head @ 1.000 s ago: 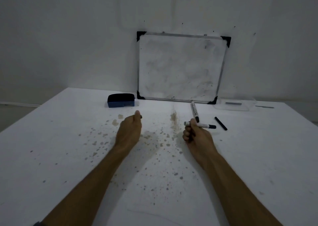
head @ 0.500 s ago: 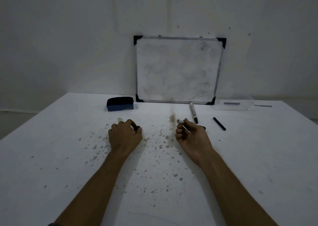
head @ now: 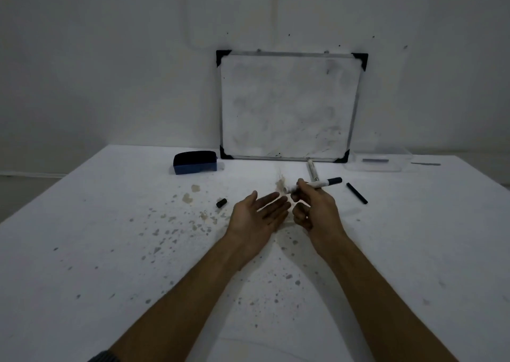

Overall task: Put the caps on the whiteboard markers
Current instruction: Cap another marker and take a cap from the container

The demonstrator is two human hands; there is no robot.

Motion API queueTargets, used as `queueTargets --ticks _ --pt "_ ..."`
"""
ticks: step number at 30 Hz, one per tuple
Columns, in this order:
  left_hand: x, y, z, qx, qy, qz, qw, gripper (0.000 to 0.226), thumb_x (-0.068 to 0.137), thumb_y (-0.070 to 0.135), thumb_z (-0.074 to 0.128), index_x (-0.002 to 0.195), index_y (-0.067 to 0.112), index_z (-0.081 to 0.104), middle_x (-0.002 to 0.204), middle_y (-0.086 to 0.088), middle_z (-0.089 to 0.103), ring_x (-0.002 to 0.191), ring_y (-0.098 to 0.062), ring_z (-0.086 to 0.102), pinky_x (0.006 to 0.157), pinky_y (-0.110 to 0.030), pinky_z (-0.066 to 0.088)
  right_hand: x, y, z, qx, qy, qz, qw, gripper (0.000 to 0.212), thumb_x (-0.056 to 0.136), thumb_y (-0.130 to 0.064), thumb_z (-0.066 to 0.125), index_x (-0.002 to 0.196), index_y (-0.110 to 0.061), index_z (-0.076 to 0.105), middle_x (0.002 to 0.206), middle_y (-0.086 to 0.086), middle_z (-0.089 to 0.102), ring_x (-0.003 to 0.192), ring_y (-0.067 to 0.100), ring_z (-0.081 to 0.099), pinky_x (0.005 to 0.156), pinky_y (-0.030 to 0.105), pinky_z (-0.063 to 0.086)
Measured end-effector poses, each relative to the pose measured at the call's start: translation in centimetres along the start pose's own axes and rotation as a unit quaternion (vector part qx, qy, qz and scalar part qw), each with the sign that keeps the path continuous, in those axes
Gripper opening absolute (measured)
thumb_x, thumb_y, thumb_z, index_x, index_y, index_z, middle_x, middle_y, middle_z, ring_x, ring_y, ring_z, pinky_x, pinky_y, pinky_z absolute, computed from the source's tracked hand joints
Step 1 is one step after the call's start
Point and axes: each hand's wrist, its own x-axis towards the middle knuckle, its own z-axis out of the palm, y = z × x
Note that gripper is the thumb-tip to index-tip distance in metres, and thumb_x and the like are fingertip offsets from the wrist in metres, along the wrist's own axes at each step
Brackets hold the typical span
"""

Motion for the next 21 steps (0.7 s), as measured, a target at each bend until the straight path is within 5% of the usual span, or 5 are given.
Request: queueTargets --ticks 7,11,15,18,21 --pt "0.6 1.2 -1.0 -0.008 -0.033 -0.054 0.998 0.056 0.108 0.036 0.033 0.126 -0.008 0.063 0.132 -0.025 0.067 0.118 -0.035 0.065 0.102 -0.041 0.049 -2.9 0.4 1.4 -0.197 0.04 -0.342 0.918 0.016 0.103 -0.023 0.058 0.108 -0.008 0.06 0.084 -0.009 0.071 0.074 0.0 0.07 0.066 0.017 0.056" --pt "0.3 1.0 -0.9 -0.022 -0.04 -0.072 0.996 0.053 0.102 0.032 0.037 0.126 -0.005 0.068 0.135 -0.015 0.066 0.118 -0.03 0.064 0.109 -0.038 0.044 -3.5 4.2 3.0 -0.488 -0.073 -0.299 0.817 0.03 0.102 -0.045 0.053 0.114 -0.018 0.06 0.079 -0.003 0.07 0.066 0.01 0.068 0.065 0.037 0.062" --pt "0.6 1.4 -1.5 -0.006 0.018 -0.054 0.998 0.048 0.1 0.031 0.043 0.105 0.0 0.08 0.085 -0.01 0.065 0.075 -0.021 0.054 0.081 -0.027 0.045 -3.0 3.0 3.1 -0.368 -0.015 -0.361 0.857 0.033 0.1 -0.049 0.052 0.111 -0.02 0.059 0.078 0.001 0.072 0.062 0.014 0.069 0.056 0.038 0.061" --pt "0.6 1.3 -1.4 -0.024 0.012 -0.064 0.998 0.041 0.101 0.029 0.042 0.11 0.0 0.069 0.079 -0.008 0.062 0.061 -0.014 0.048 0.062 -0.021 0.038 -3.1 2.8 2.7 -0.315 -0.027 -0.366 0.875 0.028 0.1 -0.049 0.052 0.11 -0.024 0.058 0.082 0.002 0.074 0.067 0.016 0.073 0.059 0.038 0.063" --pt "0.4 1.2 -1.2 -0.033 0.006 -0.074 0.997 0.053 0.099 0.031 0.041 0.122 -0.005 0.071 0.123 -0.01 0.069 0.104 -0.021 0.062 0.105 -0.03 0.043 -3.1 4.2 2.7 -0.462 -0.045 -0.321 0.825 0.028 0.1 -0.044 0.058 0.111 -0.019 0.063 0.081 -0.001 0.073 0.066 0.012 0.069 0.063 0.038 0.062"
